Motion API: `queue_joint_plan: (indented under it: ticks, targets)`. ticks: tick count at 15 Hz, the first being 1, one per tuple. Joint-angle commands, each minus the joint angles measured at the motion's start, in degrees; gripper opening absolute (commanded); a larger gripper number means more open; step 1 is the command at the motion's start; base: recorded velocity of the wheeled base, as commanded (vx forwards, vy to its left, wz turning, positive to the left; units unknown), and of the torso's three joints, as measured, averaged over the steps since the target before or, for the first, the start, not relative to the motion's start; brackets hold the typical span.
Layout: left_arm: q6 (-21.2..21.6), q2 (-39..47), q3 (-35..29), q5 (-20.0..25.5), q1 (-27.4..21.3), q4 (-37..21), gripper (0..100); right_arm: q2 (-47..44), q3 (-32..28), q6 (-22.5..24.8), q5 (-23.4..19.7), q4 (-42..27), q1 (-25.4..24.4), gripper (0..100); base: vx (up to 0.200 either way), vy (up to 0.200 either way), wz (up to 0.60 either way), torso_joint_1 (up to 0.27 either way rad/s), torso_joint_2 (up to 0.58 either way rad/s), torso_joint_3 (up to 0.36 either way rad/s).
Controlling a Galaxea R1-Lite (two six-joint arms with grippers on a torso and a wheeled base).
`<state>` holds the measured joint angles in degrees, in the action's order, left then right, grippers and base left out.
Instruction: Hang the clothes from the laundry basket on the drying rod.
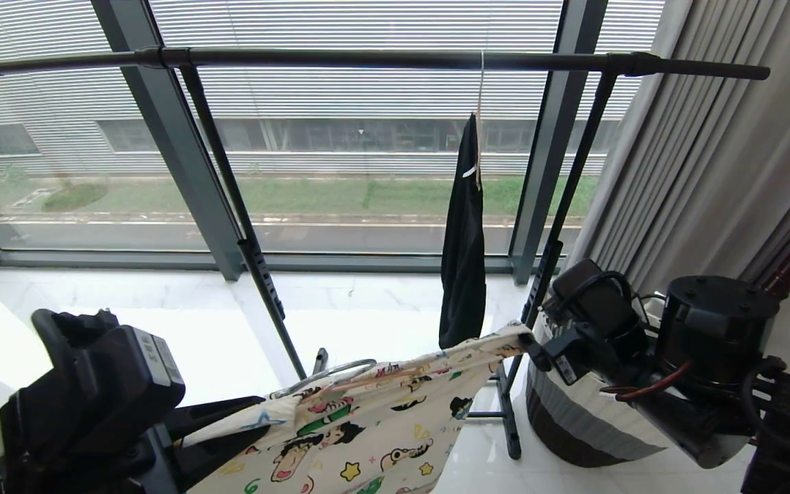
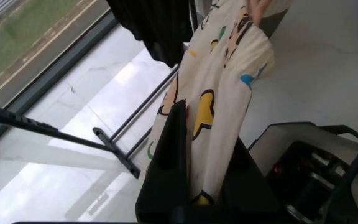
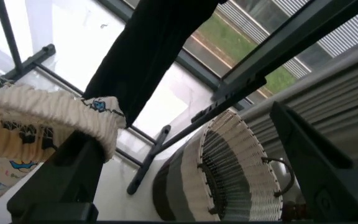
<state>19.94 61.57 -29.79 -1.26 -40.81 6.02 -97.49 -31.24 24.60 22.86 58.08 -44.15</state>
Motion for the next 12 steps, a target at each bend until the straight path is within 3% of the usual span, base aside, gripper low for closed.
queue_joint_plan:
  ticks: [1, 5, 8, 10, 12]
  targets:
    - [0.01, 3.38, 0.53, -2.61, 2.05, 0.31, 0, 2.65, -0.04, 1.59, -1.15, 0.02, -0.58, 100, 0.000, 0.000, 0.00, 0.000, 0.00, 0.000]
    - [-2.10, 12.43, -0.26, -10.08, 6.71, 16.30, 0, 4.06, 0.13, 2.21, -1.41, -0.07, -13.06, 100, 0.000, 0.000, 0.00, 0.000, 0.00, 0.000]
    - [-3.51, 13.84, -0.18, -11.40, 5.48, 18.76, 0, 3.97, 0.22, 2.29, -1.32, -0.77, -22.38, 100, 0.000, 0.000, 0.00, 0.000, 0.00, 0.000]
    - [-3.51, 13.31, -0.09, -10.96, 3.28, 18.85, 0, 4.32, -0.22, 2.29, -1.32, -2.27, -22.99, 100, 0.000, 0.000, 0.00, 0.000, 0.00, 0.000]
    - [-3.16, 12.78, 0.00, -8.06, -0.85, 18.85, 0, 5.12, -1.54, 2.12, -2.03, -3.85, -20.62, 100, 0.000, 0.000, 0.00, 0.000, 0.00, 0.000]
